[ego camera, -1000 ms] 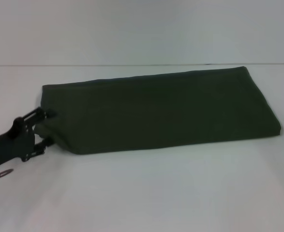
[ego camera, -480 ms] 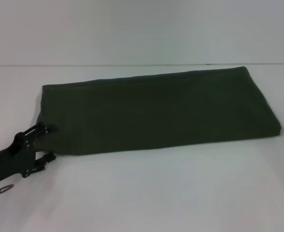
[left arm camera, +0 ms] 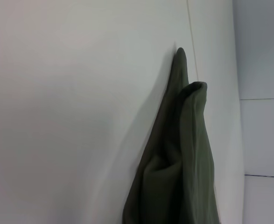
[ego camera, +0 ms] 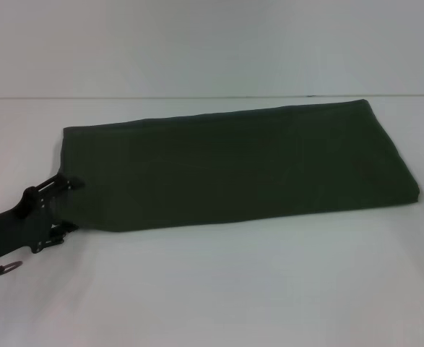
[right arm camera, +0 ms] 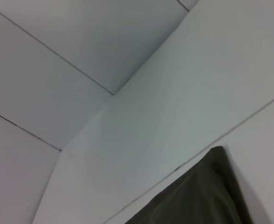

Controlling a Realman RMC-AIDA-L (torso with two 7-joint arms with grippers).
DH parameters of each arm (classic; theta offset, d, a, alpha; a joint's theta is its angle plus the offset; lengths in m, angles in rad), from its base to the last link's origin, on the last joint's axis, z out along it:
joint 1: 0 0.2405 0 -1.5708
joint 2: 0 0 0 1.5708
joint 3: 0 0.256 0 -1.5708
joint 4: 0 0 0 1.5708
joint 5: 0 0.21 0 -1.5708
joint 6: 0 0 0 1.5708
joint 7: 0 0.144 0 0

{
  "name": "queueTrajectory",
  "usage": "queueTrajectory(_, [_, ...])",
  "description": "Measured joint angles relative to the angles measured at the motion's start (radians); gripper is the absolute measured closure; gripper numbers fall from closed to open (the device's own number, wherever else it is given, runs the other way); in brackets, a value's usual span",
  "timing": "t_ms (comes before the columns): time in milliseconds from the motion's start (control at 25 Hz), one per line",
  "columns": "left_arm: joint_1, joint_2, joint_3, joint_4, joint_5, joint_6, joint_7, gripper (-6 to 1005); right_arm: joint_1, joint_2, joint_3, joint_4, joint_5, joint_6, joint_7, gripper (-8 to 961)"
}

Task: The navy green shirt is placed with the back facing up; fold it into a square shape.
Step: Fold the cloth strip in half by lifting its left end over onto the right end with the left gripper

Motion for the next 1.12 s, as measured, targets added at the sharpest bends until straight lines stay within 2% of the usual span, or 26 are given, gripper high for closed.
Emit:
queueTrajectory(320, [-0.028, -0.004, 0.001, 0.003, 0.031, -0.017, 0.012, 64, 0.0, 0.0, 0.01, 0.005, 0.0, -0.002, -0.001, 28])
queueTrajectory(520, [-0.022, -0.009, -0.012, 0.041, 0.002, 0.046, 0.039, 64, 0.002, -0.001, 0.012, 0.005, 0.0, -0.003, -0.001, 28])
queueTrajectory(920, [0.009, 0.002, 0.0, 0.013, 0.015, 0.022, 0.012, 64, 0.001, -0.001, 0.027, 0.006, 0.001, -0.001, -0.002, 28])
queueTrajectory(1120, [-0.01, 0.003, 0.0, 0.005, 0.044, -0.01, 0.006, 65, 0.004, 0.0, 0.027, 0.006, 0.002, 0.003, -0.002, 28])
